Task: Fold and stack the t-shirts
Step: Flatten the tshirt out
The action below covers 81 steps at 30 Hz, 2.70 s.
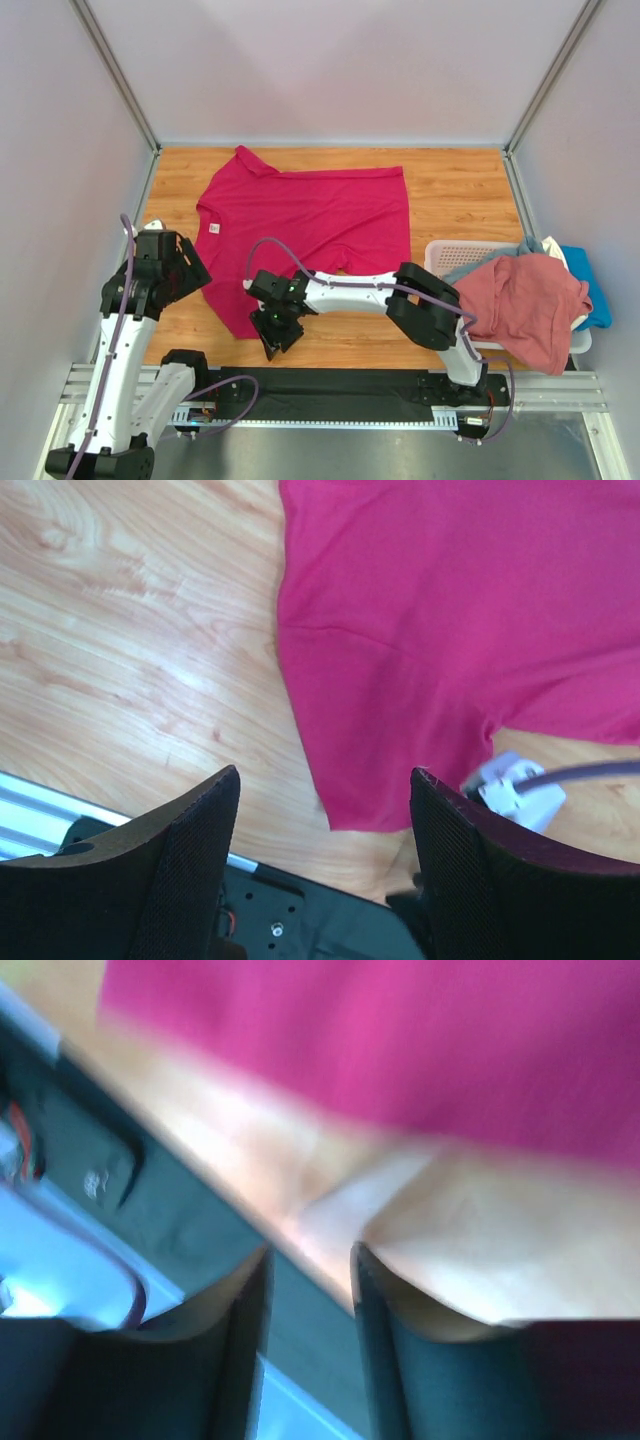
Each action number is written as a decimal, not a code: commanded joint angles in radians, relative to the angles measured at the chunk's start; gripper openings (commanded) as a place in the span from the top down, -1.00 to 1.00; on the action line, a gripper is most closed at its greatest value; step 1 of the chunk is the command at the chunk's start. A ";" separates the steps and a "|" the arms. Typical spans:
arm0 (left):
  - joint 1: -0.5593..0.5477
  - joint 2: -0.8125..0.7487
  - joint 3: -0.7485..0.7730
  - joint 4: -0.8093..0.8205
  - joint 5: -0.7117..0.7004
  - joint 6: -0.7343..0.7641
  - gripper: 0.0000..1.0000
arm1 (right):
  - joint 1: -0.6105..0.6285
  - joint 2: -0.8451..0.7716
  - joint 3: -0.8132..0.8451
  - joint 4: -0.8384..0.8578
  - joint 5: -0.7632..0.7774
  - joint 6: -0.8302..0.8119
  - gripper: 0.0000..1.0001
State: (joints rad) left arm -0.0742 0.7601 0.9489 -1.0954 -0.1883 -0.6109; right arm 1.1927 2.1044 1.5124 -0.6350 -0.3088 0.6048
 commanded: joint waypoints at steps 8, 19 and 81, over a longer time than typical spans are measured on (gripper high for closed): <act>0.004 -0.028 -0.065 -0.015 0.182 -0.046 -0.47 | -0.120 -0.126 0.152 -0.060 0.033 -0.057 -0.07; 0.004 -0.068 -0.274 0.020 0.388 -0.274 -0.50 | -0.208 -0.146 0.009 0.009 0.037 -0.052 -0.15; 0.113 1.334 0.783 0.726 0.541 -0.036 -0.45 | -1.028 0.183 0.493 -0.008 0.278 -0.025 -0.22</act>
State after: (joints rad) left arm 0.0570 2.0407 1.6390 -0.4404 0.3389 -0.5831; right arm 0.1928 2.2482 1.9579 -0.7109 -0.0040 0.5022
